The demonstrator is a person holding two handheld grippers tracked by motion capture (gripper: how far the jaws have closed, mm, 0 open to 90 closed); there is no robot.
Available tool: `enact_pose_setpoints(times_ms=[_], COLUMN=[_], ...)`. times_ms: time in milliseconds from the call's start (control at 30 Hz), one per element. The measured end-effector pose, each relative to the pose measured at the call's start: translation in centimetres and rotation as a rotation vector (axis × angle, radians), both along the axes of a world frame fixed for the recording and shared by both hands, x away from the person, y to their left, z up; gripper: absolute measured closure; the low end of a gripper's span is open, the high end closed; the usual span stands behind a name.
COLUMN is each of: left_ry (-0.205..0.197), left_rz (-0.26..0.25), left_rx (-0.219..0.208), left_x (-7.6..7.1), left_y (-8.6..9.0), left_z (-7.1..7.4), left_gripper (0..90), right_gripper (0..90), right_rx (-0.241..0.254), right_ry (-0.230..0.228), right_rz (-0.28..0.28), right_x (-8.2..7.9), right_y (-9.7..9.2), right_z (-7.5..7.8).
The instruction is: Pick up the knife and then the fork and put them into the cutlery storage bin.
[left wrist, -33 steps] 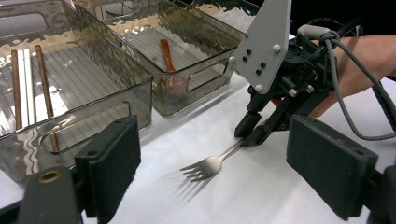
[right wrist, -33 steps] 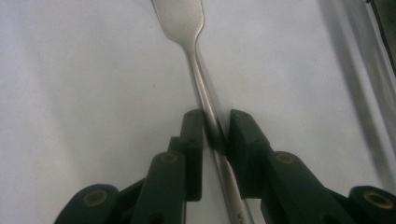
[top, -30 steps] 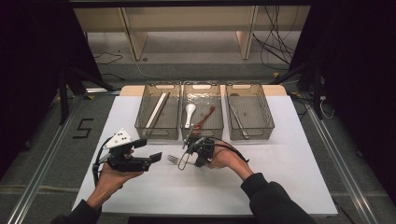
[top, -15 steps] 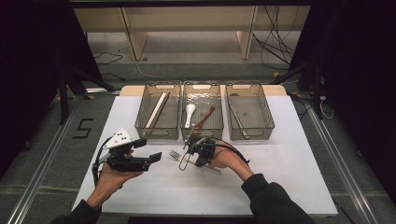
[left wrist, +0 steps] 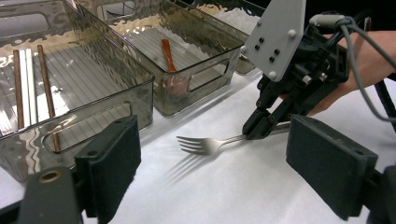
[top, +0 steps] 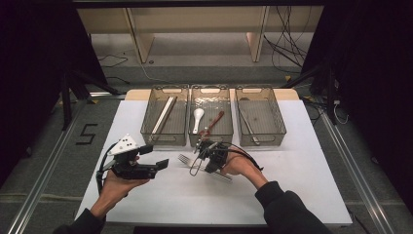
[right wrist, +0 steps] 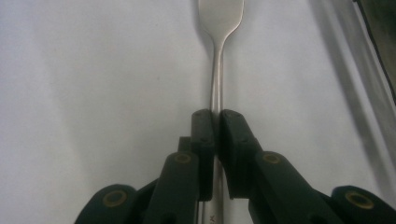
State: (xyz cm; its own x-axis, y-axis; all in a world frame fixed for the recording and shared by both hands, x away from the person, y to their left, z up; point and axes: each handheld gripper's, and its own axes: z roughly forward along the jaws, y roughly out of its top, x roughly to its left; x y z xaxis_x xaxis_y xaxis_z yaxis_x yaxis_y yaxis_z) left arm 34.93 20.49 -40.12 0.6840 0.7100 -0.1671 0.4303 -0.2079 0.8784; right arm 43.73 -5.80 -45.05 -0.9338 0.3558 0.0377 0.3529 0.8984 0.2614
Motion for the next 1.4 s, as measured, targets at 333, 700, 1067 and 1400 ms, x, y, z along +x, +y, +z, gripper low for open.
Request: enact_pose_setpoints(times_ms=[333,700,1067,1400], left_ry=[-0.001,0.0,-0.003,-0.007], left_rz=[0.0,-0.003,0.004,0.004], left_rx=[0.0,0.0,-0.01,-0.011], left_x=[0.0,0.0,0.0,0.0], left_y=[0.0,-0.1,0.0,0.0], left_z=[0.0,0.0,0.0,0.0], left_gripper=[17.2,17.2,17.2,17.2], right_gripper=[84.8,84.8,84.8,84.8], right_rx=[0.109,0.284,0.368,0.379], right_ry=[-0.013,-0.066,-0.134,-0.154], right_rz=[-0.072,-0.204,-0.376,-0.446], right_x=[0.6,2.2,5.1,6.4], right_y=[-2.4,-7.2,-11.4,-13.2], right_z=[2.2,6.7,8.7,9.4])
